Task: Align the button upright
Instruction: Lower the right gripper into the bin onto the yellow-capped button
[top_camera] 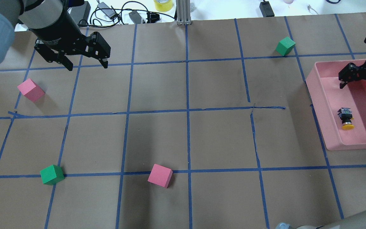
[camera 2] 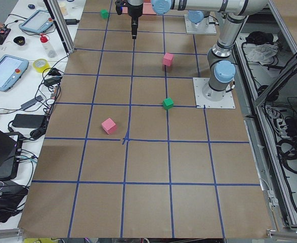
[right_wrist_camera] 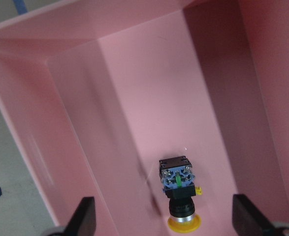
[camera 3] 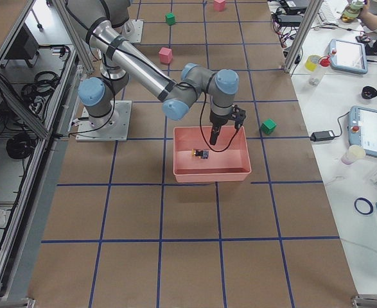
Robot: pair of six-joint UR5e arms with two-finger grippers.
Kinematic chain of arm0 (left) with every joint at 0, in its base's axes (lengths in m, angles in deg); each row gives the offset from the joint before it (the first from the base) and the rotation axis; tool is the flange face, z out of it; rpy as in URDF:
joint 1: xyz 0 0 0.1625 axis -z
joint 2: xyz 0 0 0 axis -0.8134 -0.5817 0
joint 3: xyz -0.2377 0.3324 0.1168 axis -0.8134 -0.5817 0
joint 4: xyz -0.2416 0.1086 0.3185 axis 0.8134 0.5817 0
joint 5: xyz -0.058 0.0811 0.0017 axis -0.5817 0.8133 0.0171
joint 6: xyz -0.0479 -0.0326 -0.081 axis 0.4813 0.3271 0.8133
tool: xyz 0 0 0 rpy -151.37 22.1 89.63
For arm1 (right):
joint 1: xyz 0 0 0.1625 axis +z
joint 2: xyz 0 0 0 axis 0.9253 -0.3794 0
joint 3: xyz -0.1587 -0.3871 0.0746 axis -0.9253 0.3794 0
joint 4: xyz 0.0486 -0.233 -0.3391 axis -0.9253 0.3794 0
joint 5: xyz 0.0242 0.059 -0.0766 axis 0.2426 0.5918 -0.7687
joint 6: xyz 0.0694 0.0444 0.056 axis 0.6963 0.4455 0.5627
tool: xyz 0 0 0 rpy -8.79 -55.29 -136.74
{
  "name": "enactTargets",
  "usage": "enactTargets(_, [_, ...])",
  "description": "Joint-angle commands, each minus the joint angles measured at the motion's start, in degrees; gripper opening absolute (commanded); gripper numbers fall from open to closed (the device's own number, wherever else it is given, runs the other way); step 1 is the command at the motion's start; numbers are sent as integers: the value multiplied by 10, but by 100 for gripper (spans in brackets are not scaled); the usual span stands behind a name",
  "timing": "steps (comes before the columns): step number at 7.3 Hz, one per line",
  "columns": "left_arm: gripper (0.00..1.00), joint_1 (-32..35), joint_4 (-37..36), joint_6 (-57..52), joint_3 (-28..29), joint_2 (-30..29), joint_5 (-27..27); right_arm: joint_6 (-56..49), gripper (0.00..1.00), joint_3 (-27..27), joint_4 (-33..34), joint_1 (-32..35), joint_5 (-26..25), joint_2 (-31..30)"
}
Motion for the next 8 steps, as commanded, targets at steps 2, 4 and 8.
enactTargets(2, [100,-1,-3,0,-7,1,0,57,96,-20,4,-13,2,25])
enactTargets(4, [100,-1,-3,0,-7,1,0,58,96,-20,17,-13,2,46])
enactTargets(8, [100,-1,-2,0,-8,1,0,62,96,-20,31,-13,2,72])
